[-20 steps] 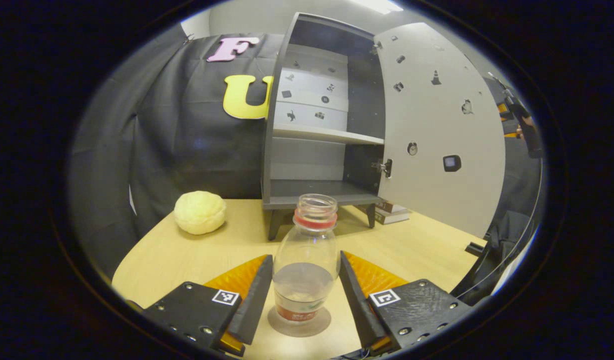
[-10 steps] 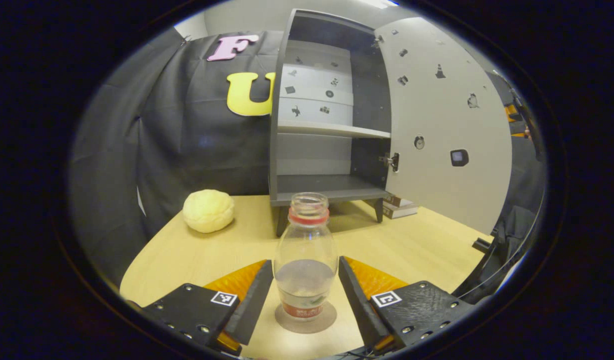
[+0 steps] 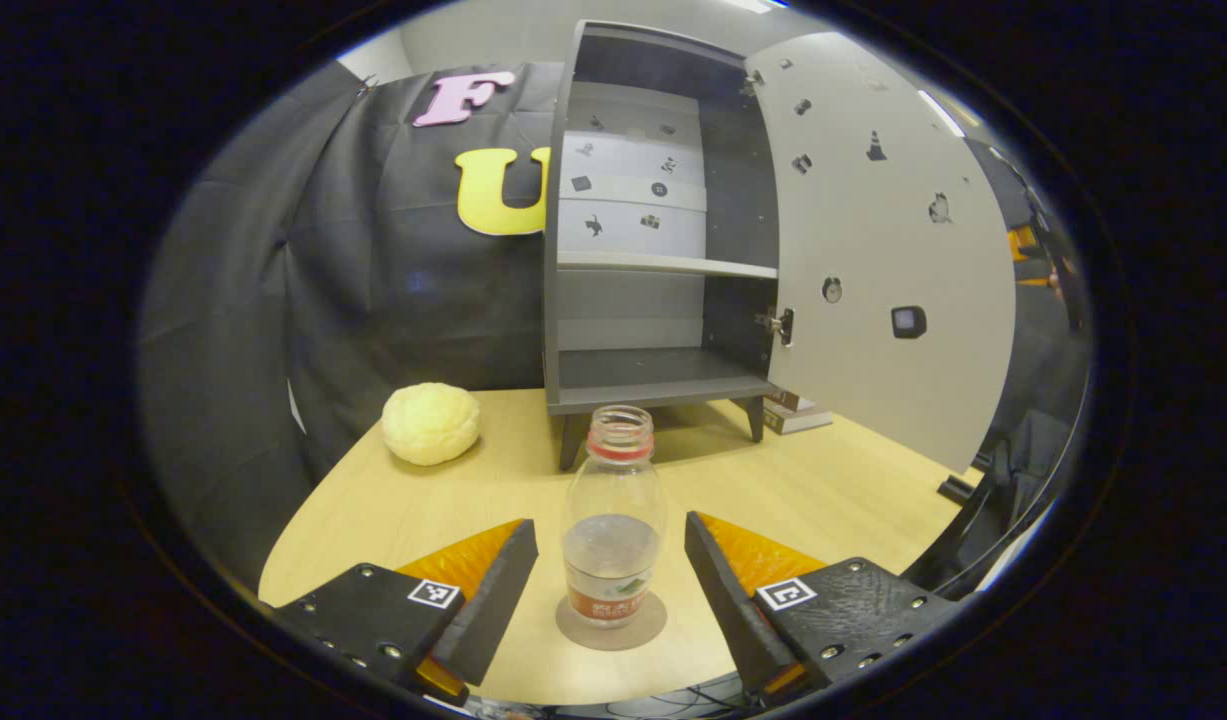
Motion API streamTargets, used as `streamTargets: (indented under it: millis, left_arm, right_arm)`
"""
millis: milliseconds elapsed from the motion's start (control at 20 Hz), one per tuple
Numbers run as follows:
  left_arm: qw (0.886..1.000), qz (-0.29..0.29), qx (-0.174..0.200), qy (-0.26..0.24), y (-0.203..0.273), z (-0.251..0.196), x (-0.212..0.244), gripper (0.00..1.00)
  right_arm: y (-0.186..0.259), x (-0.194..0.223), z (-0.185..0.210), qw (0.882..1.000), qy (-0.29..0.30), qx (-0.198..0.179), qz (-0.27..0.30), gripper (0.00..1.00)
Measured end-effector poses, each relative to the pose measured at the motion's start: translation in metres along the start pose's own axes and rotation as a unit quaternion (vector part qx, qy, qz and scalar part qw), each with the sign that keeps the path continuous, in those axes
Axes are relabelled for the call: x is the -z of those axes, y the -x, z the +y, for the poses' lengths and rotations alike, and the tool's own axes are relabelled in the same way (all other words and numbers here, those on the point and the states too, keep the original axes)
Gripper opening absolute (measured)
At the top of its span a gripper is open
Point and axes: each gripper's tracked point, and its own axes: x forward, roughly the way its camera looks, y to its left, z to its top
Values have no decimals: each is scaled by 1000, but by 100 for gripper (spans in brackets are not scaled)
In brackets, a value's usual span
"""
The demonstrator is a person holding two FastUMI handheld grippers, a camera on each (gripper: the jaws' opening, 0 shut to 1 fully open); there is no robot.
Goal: Open the cabinet door with the right hand, grasp the bottle in the cabinet with the left hand and place it on the coaster, then close the cabinet door with the right hand.
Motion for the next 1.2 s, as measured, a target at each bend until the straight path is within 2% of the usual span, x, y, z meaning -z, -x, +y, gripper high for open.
streamTargets:
  millis: [100, 150, 200, 250, 300, 350, 400, 450, 550, 600, 650, 700, 850, 900, 950, 1000, 1050, 1100, 1150, 1200]
  left_arm:
    - [1000, -9, -3, 3, 16, -9, -21, 89]
    - [1000, -15, -10, -2, 25, -11, -34, 92]
    - [1000, -21, -21, -7, 32, -13, -51, 89]
    - [999, -30, -33, -8, 38, -13, -67, 92]
    - [998, -41, -44, -6, 46, -16, -86, 89]
    - [997, -54, -53, -3, 52, -22, -105, 92]
    - [996, -62, -64, -2, 59, -27, -123, 89]
    - [995, -71, -76, -2, 65, -31, -138, 92]
    - [992, -79, -97, -2, 72, -39, -162, 89]
    - [991, -81, -106, 0, 78, -43, -172, 89]
    - [990, -82, -115, 2, 81, -47, -179, 89]
    - [989, -77, -128, 3, 85, -49, -185, 92]
    - [984, -64, -163, -1, 101, -55, -206, 89]
    - [984, -59, -171, -4, 105, -58, -213, 89]
    - [983, -52, -175, -5, 106, -60, -217, 91]
    - [983, -47, -178, -5, 107, -62, -221, 89]
    - [983, -46, -180, -5, 109, -62, -226, 89]
    - [982, -51, -180, -7, 111, -62, -232, 89]
    - [982, -59, -182, -8, 109, -60, -239, 89]
    - [981, -63, -185, -12, 110, -59, -240, 89]
  right_arm:
    - [-7, 3, -7, 1000, -3, -6, 5, 98]
    - [-11, 0, -10, 1000, -7, -8, 3, 93]
    - [-14, -4, -14, 1000, -10, -10, 1, 98]
    - [-17, -7, -14, 1000, -11, -19, -1, 98]
    - [-18, -14, -12, 999, -11, -33, -5, 98]
    - [-19, -22, -10, 999, -8, -44, -12, 98]
    - [-21, -27, -10, 998, -2, -53, -16, 98]
    - [-21, -34, -7, 998, 3, -66, -19, 98]
    - [-20, -51, 7, 995, 0, -101, -24, 98]
    - [-19, -59, 14, 992, -2, -120, -26, 98]
    - [-19, -66, 19, 991, -3, -134, -26, 93]
    - [-18, -72, 24, 989, -4, -148, -26, 98]
    - [-17, -89, 39, 981, -4, -190, -25, 98]
    - [-16, -94, 44, 979, -7, -203, -22, 93]
    - [-13, -97, 50, 976, -13, -215, -16, 93]
    - [-11, -101, 57, 973, -22, -228, -12, 93]
    - [-7, -104, 60, 971, -33, -235, -9, 98]
    - [-3, -107, 62, 970, -46, -239, -6, 98]
    - [1, -109, 65, 968, -60, -242, -2, 93]
    - [7, -110, 69, 967, -68, -247, 1, 98]
